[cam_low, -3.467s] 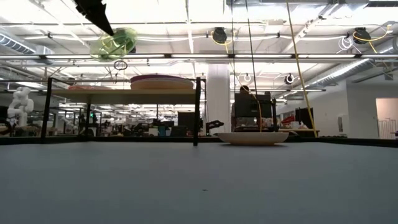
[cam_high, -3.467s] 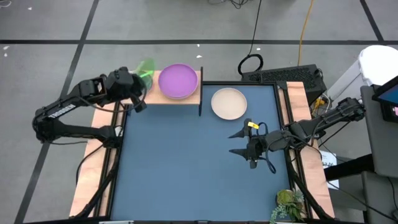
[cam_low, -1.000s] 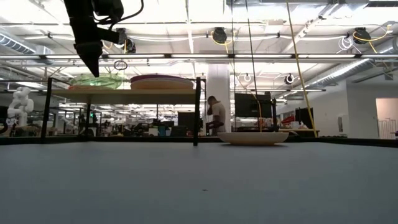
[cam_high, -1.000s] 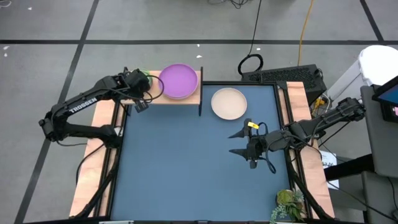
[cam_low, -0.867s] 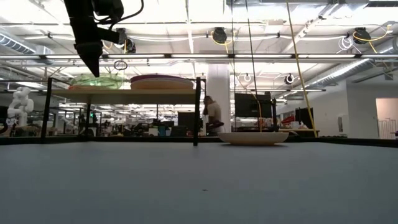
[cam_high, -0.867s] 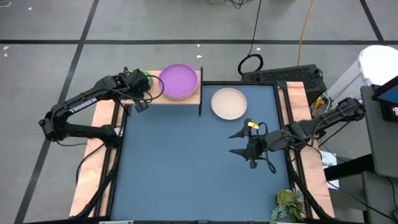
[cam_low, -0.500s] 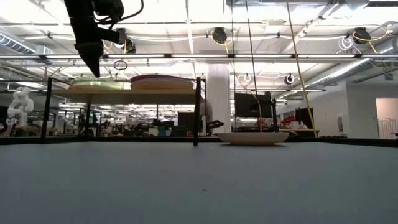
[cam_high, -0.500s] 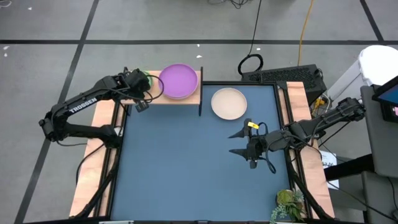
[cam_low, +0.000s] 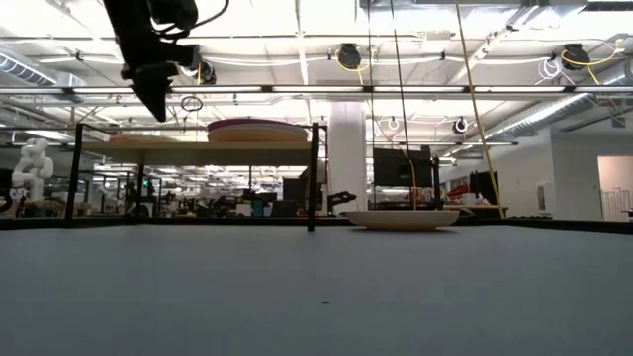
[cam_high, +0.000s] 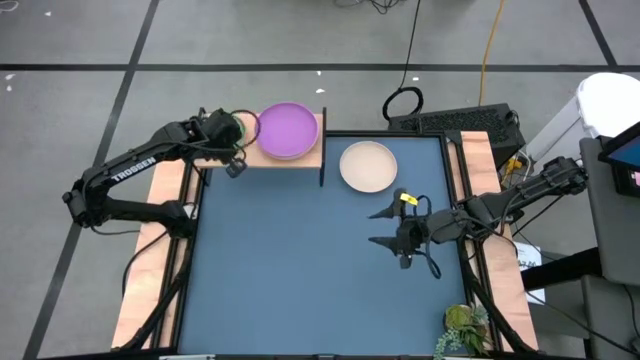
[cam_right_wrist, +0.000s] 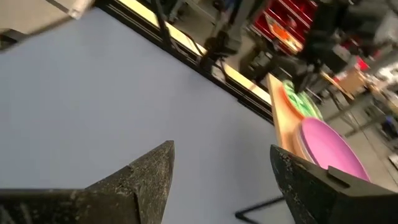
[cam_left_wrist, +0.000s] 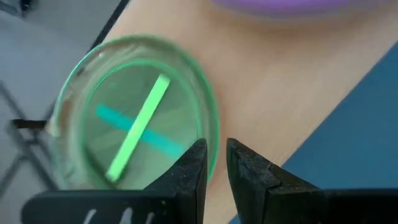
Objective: Place and stack plates onto a shelf
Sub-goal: Stack the white plate on top the dark pink plate on the shelf
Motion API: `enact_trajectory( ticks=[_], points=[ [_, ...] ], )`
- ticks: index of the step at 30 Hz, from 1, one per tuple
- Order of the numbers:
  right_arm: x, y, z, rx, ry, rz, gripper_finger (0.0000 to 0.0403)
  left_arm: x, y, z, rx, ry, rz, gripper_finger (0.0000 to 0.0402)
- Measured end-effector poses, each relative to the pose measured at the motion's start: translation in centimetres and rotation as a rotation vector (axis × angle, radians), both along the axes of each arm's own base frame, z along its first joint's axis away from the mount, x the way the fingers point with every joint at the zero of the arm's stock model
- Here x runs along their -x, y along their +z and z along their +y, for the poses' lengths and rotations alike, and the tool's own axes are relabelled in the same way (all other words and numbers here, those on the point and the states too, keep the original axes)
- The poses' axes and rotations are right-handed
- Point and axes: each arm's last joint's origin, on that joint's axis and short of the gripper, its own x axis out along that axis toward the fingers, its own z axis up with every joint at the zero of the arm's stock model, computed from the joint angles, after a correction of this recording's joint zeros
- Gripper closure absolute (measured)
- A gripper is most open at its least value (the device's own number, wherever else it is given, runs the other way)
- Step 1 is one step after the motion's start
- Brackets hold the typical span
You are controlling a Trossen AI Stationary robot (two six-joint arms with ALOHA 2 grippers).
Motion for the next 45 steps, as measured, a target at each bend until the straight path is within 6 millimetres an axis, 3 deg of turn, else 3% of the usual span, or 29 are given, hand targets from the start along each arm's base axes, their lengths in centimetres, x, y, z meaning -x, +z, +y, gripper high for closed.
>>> enact_trajectory(
  ticks=[5, 11, 17, 24, 27, 33, 38, 45],
  points=[
    [0.1, -0.5, -0.7, -0.009, -0.081, 0.045, 0.0156, -1.1, 0.3, -0.2, 0.050, 0.010, -0.176, 0.0334],
    [0.0, -1.3, -2.0, -0.057, -0.172, 0.107, 0.0173, -3.1, 0.9, -1.8, 0.043, -0.084, -0.290, 0.0334],
    [-0.3, -4.0, -3.3, -0.043, -0.227, 0.127, 0.0196, -5.3, 1.6, -4.6, -0.003, -0.201, -0.389, 0.0334],
    [-0.3, -7.0, -5.2, -0.028, -0.304, 0.138, 0.0217, -6.7, 1.7, -9.4, -0.061, -0.310, -0.425, 0.0334],
    [-0.4, -7.8, -6.3, -0.081, -0.324, 0.143, 0.0223, -7.3, 0.3, -11.5, -0.091, -0.349, -0.459, 0.0334],
    [-0.2, -9.3, -8.7, -0.218, -0.338, 0.145, 0.0227, -7.9, -4.3, -14.8, -0.074, -0.443, -0.580, 0.0334],
    [-0.4, -10.5, -10.3, -0.252, -0.415, 0.185, 0.0217, -7.6, -7.3, -16.7, -0.061, -0.477, -0.723, 0.0334],
    [-1.6, -12.8, -11.7, -0.231, -0.443, 0.274, 0.0202, -6.4, -9.9, -18.2, -0.045, -0.471, -0.807, 0.0334]
  ],
)
